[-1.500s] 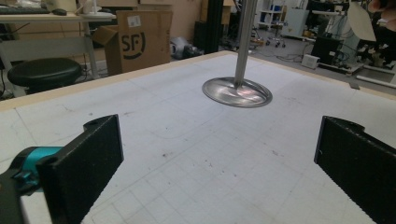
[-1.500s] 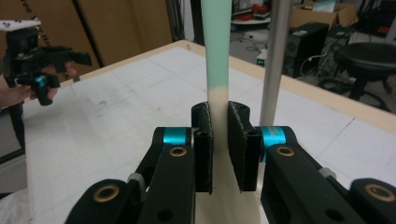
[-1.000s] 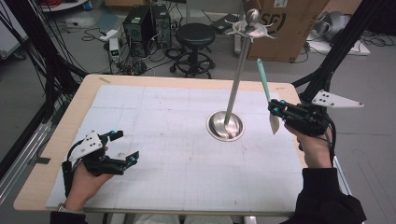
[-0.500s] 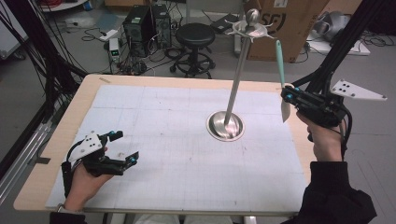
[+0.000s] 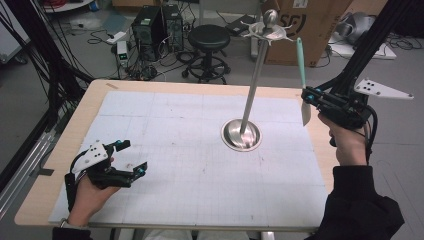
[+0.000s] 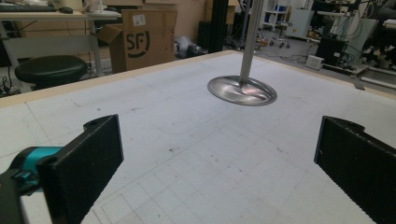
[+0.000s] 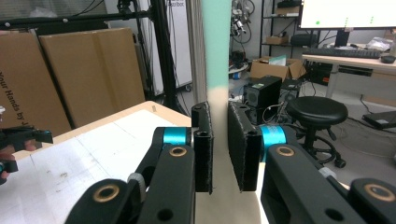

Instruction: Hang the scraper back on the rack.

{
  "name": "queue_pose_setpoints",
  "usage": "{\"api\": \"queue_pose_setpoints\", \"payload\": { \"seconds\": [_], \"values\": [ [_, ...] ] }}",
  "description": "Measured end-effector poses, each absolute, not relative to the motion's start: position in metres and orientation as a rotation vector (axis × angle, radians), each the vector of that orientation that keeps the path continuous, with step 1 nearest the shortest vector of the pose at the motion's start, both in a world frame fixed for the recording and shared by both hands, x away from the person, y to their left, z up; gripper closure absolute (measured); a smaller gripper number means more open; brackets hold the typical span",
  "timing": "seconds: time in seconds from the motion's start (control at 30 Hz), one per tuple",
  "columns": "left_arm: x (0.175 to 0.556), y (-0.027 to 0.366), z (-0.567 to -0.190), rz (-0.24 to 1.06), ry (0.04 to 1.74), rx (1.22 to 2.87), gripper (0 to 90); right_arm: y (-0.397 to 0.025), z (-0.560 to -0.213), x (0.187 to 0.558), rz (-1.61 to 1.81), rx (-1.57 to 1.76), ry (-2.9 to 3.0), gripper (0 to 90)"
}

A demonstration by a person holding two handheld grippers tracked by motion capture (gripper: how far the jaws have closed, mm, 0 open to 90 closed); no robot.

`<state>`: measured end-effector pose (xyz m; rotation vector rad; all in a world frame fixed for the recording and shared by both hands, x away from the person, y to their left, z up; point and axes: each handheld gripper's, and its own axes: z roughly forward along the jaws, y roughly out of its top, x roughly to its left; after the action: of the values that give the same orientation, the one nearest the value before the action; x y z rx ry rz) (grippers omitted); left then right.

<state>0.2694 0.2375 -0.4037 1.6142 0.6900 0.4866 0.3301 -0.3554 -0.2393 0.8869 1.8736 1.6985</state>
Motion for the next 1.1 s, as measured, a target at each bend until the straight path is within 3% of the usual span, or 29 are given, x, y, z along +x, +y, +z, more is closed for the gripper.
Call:
{"api": "queue_pose_setpoints", "payload": {
  "seconds": [0.97,1.03,1.1],
  "values": [
    [0.269,0.239,-0.405,0.481,0.694,1.617,1.7,-0.328,-0.251,0.349,1.677,0.903,1.92,80.2],
    [0.269,0.239,-0.405,0.482,0.696,1.612,1.7,-0.326,-0.252,0.35,1.668,0.901,1.911,78.8],
    [0.27,0.239,-0.405,0.483,0.696,1.612,1.7,-0.326,-0.254,0.35,1.666,0.912,1.886,70.2]
  ]
}}
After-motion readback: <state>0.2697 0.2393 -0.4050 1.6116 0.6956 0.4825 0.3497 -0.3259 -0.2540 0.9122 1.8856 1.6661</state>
